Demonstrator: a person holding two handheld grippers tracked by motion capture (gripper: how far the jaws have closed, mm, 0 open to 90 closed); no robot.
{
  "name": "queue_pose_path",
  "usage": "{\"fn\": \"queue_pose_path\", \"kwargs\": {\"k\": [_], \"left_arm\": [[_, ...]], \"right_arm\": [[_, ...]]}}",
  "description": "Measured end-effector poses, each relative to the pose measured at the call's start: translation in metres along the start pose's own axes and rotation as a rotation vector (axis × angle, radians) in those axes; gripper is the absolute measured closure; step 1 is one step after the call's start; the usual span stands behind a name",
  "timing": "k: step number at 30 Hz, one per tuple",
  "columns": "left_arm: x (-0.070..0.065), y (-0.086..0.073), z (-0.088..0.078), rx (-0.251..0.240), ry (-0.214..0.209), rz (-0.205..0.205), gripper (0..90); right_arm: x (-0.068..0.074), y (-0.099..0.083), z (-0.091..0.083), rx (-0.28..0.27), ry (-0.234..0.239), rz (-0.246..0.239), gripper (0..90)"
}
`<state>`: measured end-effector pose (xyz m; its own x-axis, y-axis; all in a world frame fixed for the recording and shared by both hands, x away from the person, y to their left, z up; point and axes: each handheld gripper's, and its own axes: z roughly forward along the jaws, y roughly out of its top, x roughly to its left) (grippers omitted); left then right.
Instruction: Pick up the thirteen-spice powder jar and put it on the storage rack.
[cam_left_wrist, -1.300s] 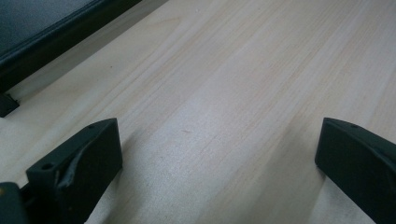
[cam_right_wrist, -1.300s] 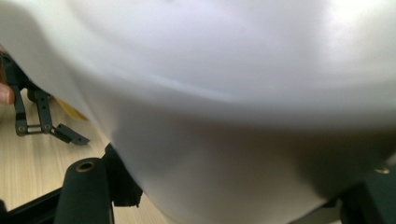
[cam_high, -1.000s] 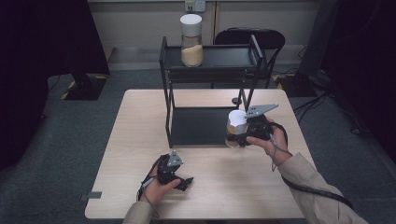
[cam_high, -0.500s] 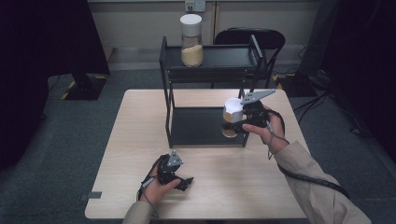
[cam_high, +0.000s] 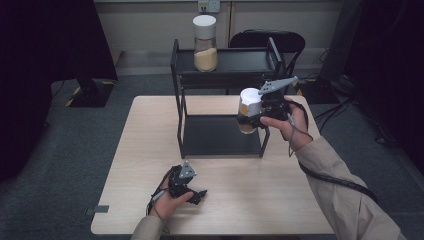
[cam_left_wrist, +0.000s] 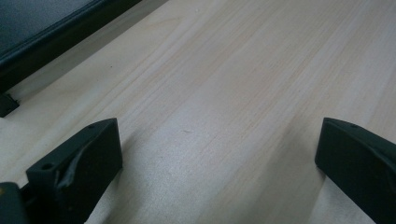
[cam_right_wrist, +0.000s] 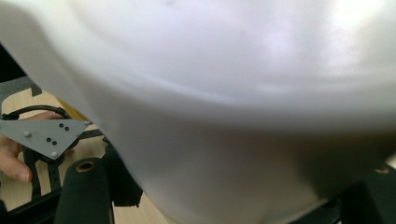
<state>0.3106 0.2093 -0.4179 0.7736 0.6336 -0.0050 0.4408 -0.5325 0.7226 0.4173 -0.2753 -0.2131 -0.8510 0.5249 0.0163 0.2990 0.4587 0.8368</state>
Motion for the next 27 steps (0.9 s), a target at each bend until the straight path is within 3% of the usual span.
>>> {"fn": "queue_pose_path", "kwargs": {"k": [27], "left_arm": [[0.0, 0.0, 0.0, 0.0, 0.0, -0.001, 0.0]], "right_arm": [[-0.003, 0.07, -0.032, -0.012, -0.049, -0.022, 30.1]]}}
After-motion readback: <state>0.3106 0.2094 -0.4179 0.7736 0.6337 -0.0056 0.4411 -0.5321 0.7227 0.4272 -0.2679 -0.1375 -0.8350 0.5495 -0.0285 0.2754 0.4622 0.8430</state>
